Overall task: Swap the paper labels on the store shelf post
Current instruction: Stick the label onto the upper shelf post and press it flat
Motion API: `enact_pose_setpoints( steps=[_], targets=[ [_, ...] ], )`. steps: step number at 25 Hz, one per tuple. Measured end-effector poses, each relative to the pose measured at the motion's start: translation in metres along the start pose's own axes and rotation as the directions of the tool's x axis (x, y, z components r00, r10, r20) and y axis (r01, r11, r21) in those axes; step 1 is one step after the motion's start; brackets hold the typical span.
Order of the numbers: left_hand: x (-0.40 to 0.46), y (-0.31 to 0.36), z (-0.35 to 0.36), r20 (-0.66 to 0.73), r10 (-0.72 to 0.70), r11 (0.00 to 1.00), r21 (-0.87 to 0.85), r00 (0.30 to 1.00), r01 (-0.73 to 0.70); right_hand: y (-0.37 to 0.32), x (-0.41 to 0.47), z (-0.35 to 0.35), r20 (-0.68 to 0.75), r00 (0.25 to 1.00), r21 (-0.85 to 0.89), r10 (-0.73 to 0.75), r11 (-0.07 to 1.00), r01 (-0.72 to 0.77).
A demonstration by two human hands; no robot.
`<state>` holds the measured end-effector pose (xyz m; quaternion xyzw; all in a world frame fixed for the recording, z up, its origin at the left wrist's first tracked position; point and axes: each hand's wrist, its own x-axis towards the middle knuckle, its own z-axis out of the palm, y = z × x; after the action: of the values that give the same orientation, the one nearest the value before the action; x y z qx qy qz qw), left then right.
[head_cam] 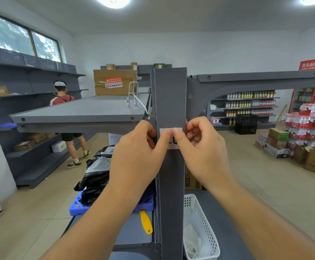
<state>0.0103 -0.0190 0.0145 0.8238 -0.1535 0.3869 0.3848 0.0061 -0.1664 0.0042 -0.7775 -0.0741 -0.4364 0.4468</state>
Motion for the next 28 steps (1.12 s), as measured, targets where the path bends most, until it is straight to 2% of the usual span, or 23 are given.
enact_pose_setpoints(
  steps=[4,9,16,19,23,28],
  targets=[
    [0.003,0.0,0.0,0.007,0.0,1.0,0.015,1.0,0.0,0.003,0.005,-0.003,0.027,0.999,0.061,0.022,0.998,-0.024],
    [-0.002,-0.008,-0.001,0.037,-0.017,0.999,-0.048,0.999,0.019,0.004,0.007,-0.008,0.13,0.986,0.247,0.101,0.96,-0.131],
    [-0.014,-0.013,0.005,0.033,-0.018,1.0,-0.01,0.999,0.018,0.016,-0.004,-0.006,0.13,0.99,0.178,0.051,0.981,-0.074],
    [-0.019,-0.021,0.007,0.053,-0.059,0.996,-0.065,0.997,0.062,0.022,-0.005,-0.011,0.16,0.987,0.183,0.03,0.981,-0.06],
    [-0.024,-0.026,0.005,0.051,-0.04,0.995,-0.084,0.998,0.044,0.026,-0.006,-0.017,0.208,0.978,0.195,0.024,0.979,-0.066],
    [-0.027,-0.018,0.01,-0.001,-0.048,0.997,-0.06,0.999,0.048,0.022,-0.011,-0.009,0.154,0.988,0.17,0.016,0.985,-0.042]
  ],
)
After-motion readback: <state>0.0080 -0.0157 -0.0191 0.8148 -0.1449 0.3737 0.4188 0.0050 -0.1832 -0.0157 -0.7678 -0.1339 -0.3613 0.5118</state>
